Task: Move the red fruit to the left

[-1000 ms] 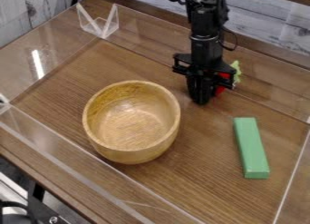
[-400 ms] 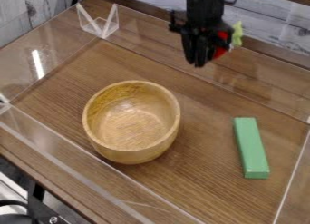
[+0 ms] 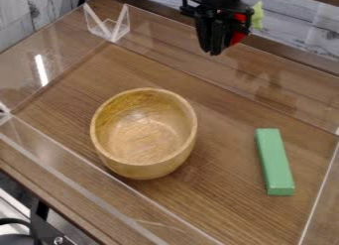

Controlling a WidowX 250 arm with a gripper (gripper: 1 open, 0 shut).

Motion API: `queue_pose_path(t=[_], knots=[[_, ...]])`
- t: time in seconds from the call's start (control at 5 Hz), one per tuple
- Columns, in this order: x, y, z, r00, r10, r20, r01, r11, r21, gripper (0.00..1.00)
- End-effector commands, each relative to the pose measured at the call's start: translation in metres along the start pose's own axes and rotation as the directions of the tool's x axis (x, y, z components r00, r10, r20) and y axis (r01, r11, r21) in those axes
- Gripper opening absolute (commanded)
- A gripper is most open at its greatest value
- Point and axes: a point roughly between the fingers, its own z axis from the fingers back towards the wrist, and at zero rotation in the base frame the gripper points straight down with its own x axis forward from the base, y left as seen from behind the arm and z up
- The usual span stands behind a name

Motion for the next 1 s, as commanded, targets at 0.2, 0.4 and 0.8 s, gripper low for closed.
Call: queue_pose_path(t=[0.2,0.4,0.8], knots=[[0.016,0.014,0.02,0.998,0.031,0.05,-0.032,0.999,0.026,0.0],[0.019,0.025,0.031,0.995,-0.097,0.029,0.096,0.995,0.016,0.0],[0.023,0.022,0.026,0.956,-0.292,-0.014,0.292,0.956,-0.02,0.0]])
